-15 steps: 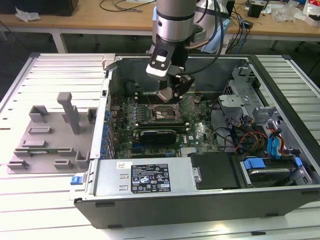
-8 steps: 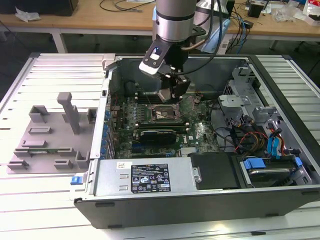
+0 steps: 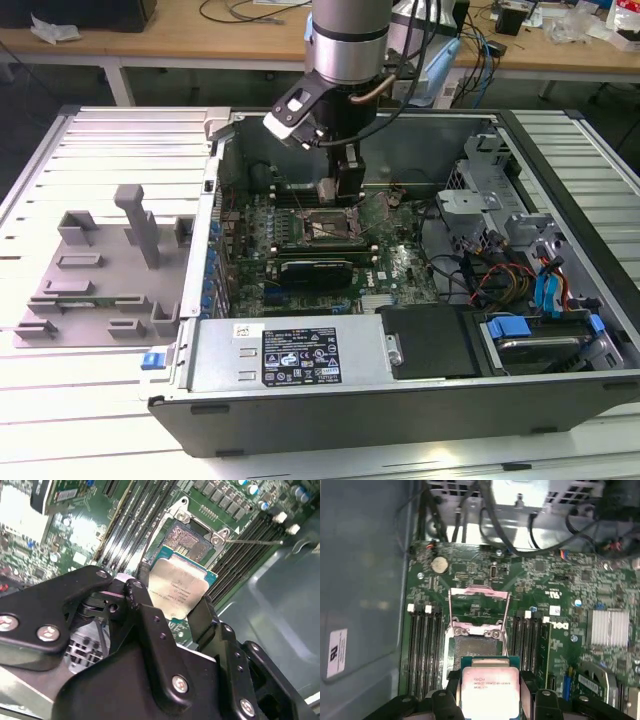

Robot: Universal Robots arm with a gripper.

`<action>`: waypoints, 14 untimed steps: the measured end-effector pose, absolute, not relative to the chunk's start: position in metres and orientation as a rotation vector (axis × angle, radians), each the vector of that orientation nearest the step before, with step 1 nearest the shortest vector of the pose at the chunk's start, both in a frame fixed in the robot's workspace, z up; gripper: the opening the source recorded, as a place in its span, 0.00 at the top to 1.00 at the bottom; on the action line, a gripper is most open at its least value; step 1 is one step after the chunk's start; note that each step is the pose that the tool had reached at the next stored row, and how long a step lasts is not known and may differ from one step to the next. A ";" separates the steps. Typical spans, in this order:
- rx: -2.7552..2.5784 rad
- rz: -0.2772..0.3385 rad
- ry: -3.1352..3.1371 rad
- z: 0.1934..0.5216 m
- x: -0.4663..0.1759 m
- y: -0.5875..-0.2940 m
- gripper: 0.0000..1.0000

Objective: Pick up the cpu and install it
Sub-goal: 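Place the cpu into insertion slot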

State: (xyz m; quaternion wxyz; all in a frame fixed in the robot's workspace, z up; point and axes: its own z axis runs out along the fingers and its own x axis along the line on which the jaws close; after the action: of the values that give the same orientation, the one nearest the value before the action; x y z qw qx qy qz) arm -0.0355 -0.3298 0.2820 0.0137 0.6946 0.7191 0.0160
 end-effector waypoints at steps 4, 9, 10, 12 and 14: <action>2.164 0.050 2.238 0.281 -0.035 -0.330 0.45; 2.166 0.050 2.236 0.269 -0.035 -0.330 0.45; 2.167 0.050 2.235 0.266 -0.035 -0.330 0.45; 2.168 0.050 2.235 0.262 -0.035 -0.330 0.45; 2.168 0.050 2.235 0.262 -0.035 -0.330 0.45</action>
State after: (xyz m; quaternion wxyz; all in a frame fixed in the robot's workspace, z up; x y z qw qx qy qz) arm -0.0355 -0.3298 0.2616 0.0139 0.6962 0.7176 0.0161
